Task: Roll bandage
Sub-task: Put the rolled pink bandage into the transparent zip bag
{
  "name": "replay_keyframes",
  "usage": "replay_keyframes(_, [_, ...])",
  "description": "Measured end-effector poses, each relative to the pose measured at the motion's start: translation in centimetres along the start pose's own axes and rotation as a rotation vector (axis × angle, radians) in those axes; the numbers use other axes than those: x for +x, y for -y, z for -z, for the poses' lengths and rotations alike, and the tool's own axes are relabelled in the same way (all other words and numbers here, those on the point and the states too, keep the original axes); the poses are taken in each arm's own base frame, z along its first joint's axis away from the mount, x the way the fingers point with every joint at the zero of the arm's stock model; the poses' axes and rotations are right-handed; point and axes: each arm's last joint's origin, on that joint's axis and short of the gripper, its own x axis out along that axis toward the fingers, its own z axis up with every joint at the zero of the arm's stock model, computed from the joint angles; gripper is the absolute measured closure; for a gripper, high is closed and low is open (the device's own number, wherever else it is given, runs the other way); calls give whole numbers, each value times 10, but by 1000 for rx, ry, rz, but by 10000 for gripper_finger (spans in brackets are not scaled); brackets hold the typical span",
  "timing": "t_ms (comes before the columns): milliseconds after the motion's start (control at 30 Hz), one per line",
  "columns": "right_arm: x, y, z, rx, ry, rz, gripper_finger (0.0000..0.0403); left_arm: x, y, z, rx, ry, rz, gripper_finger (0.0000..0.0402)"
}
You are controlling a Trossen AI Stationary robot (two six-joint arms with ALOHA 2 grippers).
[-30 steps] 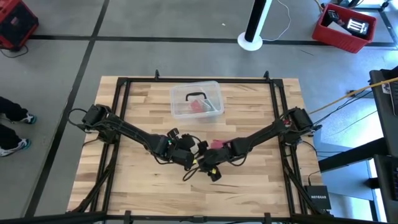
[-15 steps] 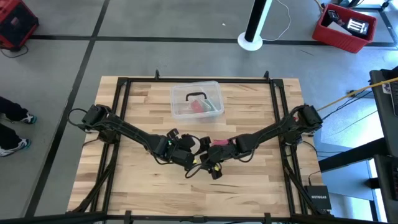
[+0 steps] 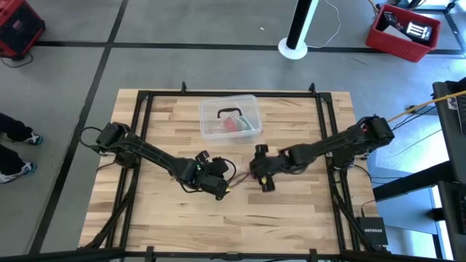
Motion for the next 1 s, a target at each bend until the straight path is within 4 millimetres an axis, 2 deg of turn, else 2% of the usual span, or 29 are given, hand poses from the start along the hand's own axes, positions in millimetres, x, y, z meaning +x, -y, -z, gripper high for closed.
replay_keyframes(67, [8,7,11,90,-44,-31,123,0,0,0,2,-2,-1,401])
replay_keyframes(167, [17,13,17,189,-71,-74,123,0,0,0,8,0,1,401])
replay_keyframes(333, [38,17,21,200,-87,-79,123,0,0,0,1,0,1,401])
replay_keyframes(500, [59,12,29,179,-149,-95,123,-1,1,1,-2,-1,5,401])
replay_keyframes(600, [64,11,32,168,-165,-90,130,-1,2,1,-5,1,8,401])
replay_keyframes(700, [64,11,31,146,-150,-87,172,-1,2,1,-4,0,8,401])
replay_keyframes(900, [62,11,29,104,-134,-99,311,-2,3,2,4,1,12,401])
replay_keyframes(1000, [52,12,26,96,-117,-124,323,-4,3,2,16,-15,23,401])
